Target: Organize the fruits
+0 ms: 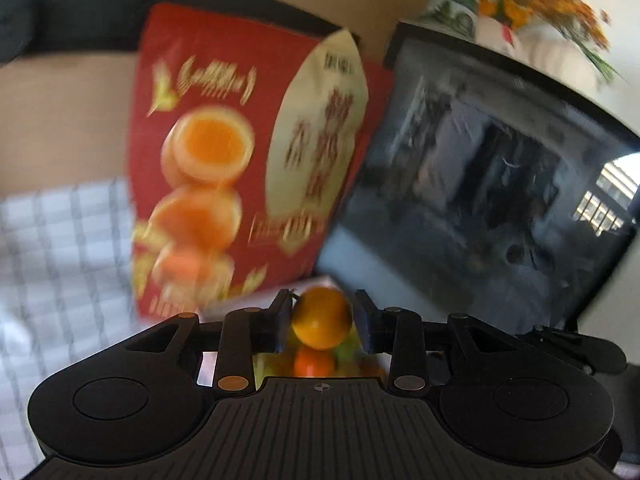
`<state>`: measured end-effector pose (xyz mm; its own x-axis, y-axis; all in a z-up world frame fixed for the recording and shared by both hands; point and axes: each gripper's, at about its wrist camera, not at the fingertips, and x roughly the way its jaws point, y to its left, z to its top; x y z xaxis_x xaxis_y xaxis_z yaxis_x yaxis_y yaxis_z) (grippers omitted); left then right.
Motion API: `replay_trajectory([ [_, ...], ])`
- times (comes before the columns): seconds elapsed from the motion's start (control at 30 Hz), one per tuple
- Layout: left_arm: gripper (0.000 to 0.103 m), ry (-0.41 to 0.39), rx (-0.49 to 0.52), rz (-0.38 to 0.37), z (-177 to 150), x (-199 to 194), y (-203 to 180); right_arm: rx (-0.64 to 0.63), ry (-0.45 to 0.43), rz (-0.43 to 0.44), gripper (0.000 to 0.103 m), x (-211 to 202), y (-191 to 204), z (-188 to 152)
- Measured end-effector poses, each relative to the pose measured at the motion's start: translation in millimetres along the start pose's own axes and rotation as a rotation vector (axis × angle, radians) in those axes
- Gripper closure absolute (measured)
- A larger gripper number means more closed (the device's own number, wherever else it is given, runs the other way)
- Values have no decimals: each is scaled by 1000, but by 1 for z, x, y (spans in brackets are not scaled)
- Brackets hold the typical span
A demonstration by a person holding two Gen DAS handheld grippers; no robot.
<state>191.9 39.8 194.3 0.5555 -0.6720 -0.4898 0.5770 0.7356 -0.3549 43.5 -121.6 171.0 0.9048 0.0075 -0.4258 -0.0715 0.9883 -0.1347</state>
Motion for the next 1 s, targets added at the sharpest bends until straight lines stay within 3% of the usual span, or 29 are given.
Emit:
replay_trajectory([
  [0.03, 66, 13, -28, -1, 13, 14, 4, -6, -34, 4, 73, 10, -4, 10],
  [0.1, 66, 38, -94, -7, 22, 32, 13, 2, -32, 9, 51, 34, -14, 25],
  [0.17, 66, 40, -127, 6, 18, 37, 18, 40, -4, 7, 49, 44, -24, 26],
  [0.23, 66, 40, -120, 10, 4, 35, 18, 99, 17, 60, 47, 40, -34, 11],
  [0.3, 66, 45, -126, 24, -15, 31, 18, 142, 51, 78, 38, 36, -39, -12],
  [0.43, 66, 33, -77, 103, -69, 3, 12, 188, 135, 63, 38, 32, -36, -53],
  [0.6, 66, 102, -35, 220, -163, -12, -6, 216, 178, 46, 27, 21, -19, -100],
  [0.7, 66, 137, -43, 273, -205, -11, -7, 197, 241, 17, 27, 25, -7, -127],
  [0.8, 66, 152, -47, 330, -230, -5, -7, 163, 310, 0, 27, 38, 1, -145],
  [0.97, 65, 82, -1, 417, -240, 3, -22, 130, 368, 12, 26, 54, -1, -156],
  [1.0, 65, 69, 9, 441, -241, 7, -26, 121, 368, 16, 20, 57, -3, -157],
])
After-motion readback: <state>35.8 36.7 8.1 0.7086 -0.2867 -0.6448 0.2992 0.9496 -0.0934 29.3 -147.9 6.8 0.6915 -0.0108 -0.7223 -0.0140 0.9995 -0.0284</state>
